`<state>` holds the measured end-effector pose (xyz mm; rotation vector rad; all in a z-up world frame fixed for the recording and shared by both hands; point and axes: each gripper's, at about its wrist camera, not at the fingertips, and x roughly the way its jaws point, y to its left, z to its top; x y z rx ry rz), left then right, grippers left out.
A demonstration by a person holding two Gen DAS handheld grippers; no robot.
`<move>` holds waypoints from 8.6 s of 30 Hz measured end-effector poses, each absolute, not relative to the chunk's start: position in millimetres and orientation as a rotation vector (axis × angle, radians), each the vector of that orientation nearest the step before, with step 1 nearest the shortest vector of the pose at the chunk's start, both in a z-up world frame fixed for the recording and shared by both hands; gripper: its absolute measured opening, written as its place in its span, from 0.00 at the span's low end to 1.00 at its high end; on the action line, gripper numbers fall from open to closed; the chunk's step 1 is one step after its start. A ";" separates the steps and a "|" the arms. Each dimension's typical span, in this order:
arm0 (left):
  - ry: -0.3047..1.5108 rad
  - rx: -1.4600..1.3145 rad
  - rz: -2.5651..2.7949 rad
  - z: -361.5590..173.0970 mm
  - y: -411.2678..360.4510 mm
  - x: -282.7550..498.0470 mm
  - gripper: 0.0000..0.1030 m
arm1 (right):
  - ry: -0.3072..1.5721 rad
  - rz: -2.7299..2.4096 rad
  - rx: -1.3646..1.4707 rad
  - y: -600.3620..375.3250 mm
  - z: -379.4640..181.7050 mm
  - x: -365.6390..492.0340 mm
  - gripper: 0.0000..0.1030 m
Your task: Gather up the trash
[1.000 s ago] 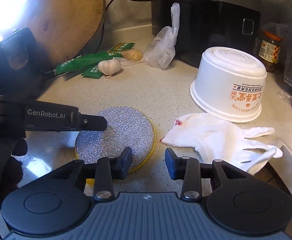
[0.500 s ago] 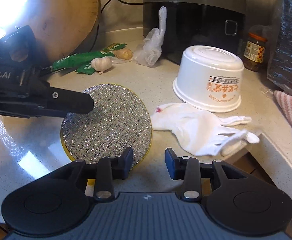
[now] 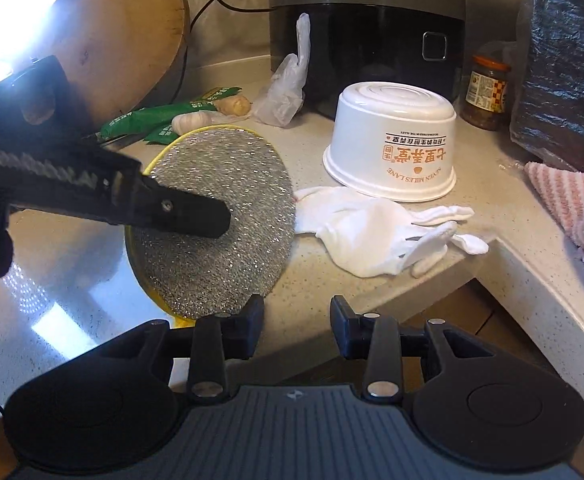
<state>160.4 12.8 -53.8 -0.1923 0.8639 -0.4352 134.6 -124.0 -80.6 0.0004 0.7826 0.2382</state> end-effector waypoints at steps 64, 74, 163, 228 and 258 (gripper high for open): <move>0.748 -0.478 -0.088 -41.1 140.6 91.5 0.17 | 0.743 0.438 0.040 -100.2 -22.5 183.8 0.09; 0.731 -0.482 -0.069 -37.1 139.3 80.2 0.17 | 0.785 0.478 0.012 -92.9 -36.6 172.0 0.09; 1.517 -0.068 -0.500 -411.9 -160.2 77.3 0.22 | 1.346 -0.111 0.514 -354.0 -306.2 -35.6 0.10; 0.733 -0.287 -0.410 -61.1 8.0 89.5 0.22 | 0.766 0.111 0.154 -239.9 -73.2 91.1 0.72; 0.925 -0.334 -0.743 -108.3 -12.6 364.5 0.20 | 0.853 -0.340 0.329 -259.1 -96.9 196.9 0.70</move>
